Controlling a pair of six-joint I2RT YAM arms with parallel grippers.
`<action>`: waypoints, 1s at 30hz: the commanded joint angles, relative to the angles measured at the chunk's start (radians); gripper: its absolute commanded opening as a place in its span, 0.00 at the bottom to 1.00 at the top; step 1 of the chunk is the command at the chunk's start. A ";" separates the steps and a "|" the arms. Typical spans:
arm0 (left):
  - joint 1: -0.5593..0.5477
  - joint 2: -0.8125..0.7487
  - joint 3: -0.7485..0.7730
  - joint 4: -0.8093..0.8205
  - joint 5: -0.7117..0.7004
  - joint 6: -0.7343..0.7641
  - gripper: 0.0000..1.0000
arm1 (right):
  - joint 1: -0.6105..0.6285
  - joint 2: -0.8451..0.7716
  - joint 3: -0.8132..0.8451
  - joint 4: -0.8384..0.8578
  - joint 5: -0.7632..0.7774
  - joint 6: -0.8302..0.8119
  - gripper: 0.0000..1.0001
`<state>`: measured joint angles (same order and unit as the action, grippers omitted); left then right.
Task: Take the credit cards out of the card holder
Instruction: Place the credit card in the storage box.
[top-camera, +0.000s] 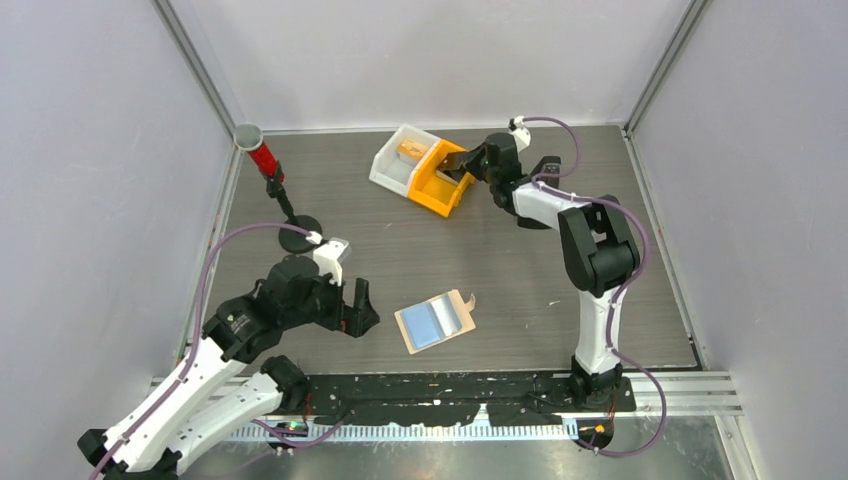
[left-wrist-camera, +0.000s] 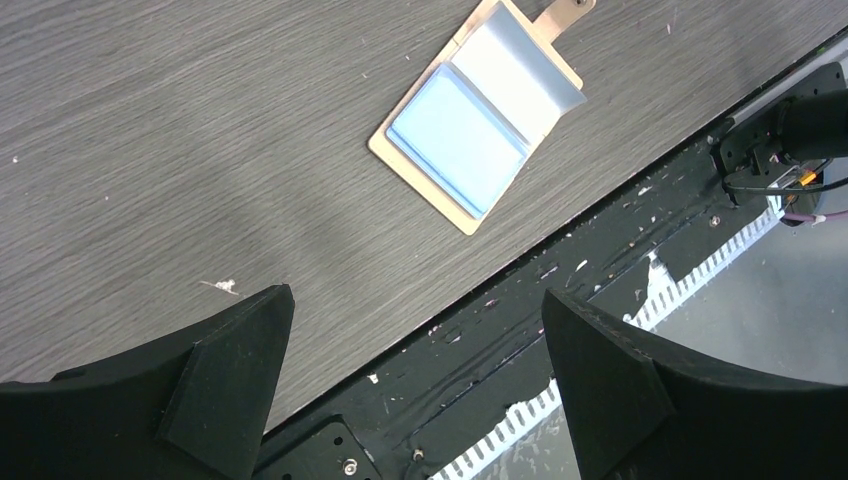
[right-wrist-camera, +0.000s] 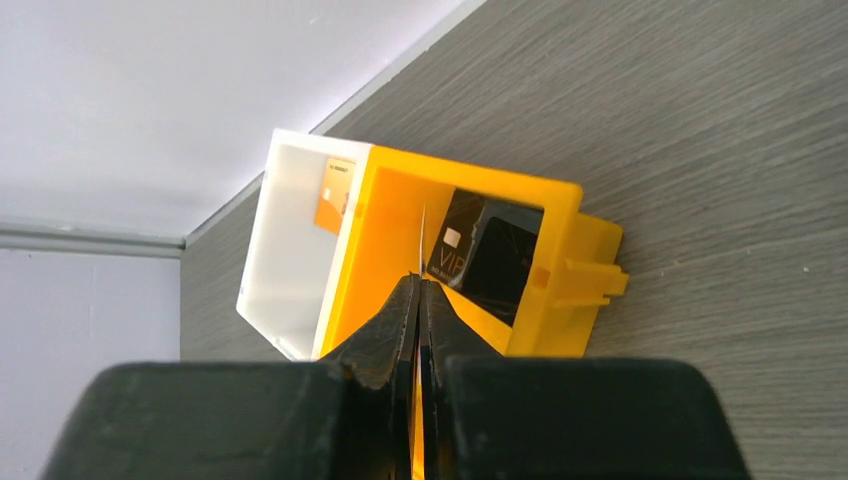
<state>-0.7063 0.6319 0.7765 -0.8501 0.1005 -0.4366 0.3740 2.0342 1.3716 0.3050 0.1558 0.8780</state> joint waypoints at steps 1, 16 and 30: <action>0.004 0.009 0.020 0.019 0.016 0.016 0.99 | -0.014 0.021 0.073 0.005 0.027 0.024 0.05; 0.003 0.018 0.020 0.019 0.016 0.016 0.99 | -0.019 0.122 0.170 -0.059 0.038 0.064 0.05; 0.004 0.023 0.019 0.023 0.036 0.018 0.99 | -0.019 0.118 0.176 -0.075 0.067 0.061 0.20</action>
<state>-0.7063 0.6598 0.7765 -0.8501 0.1207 -0.4362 0.3576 2.1620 1.4990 0.2371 0.1802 0.9379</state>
